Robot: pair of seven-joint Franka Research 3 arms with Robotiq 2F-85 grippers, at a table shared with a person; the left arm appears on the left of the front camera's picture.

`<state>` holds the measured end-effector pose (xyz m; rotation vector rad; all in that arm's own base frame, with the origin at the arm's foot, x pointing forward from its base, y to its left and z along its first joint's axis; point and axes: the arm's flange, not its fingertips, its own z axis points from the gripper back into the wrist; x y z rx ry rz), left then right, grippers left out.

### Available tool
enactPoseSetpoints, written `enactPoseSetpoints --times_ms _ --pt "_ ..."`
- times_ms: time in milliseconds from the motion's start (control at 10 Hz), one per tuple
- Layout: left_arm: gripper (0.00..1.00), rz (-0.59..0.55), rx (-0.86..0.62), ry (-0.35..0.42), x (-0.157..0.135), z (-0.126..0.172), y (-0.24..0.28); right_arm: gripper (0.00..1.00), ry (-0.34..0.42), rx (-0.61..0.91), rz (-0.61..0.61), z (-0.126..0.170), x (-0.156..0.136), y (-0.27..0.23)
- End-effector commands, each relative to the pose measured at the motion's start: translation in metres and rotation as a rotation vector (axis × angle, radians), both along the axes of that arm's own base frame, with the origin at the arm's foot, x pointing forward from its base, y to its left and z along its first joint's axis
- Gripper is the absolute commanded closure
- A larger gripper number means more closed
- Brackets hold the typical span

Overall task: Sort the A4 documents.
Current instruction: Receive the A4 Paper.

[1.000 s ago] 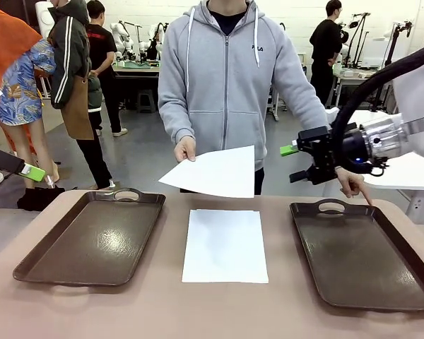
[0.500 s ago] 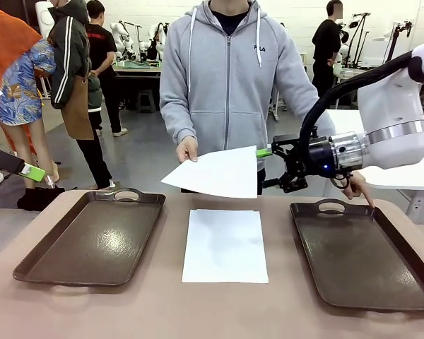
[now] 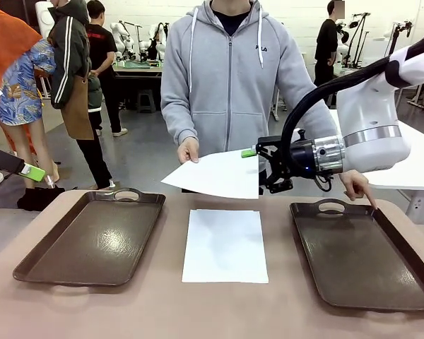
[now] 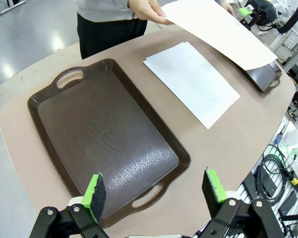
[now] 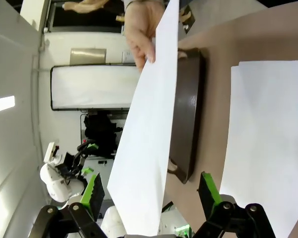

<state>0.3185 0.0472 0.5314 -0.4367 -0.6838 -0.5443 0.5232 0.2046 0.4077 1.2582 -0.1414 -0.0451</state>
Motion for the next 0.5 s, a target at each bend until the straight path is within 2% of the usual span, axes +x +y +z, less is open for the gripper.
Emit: enactPoseSetpoints --times_ms 0,300,400 --pt "0.0 -0.008 -0.005 -0.009 0.0014 -0.0011 0.0016 0.0 0.041 0.005 -0.043 -0.0044 0.0092 0.017" --pt "0.0 -0.008 -0.005 -0.009 0.0014 -0.0011 0.0016 0.0 0.082 0.046 -0.043 -0.0054 0.0107 0.0145" --pt "0.0 -0.008 -0.005 -0.009 0.0014 -0.0011 0.0016 0.08 0.087 0.073 -0.047 -0.007 0.0112 0.0126"
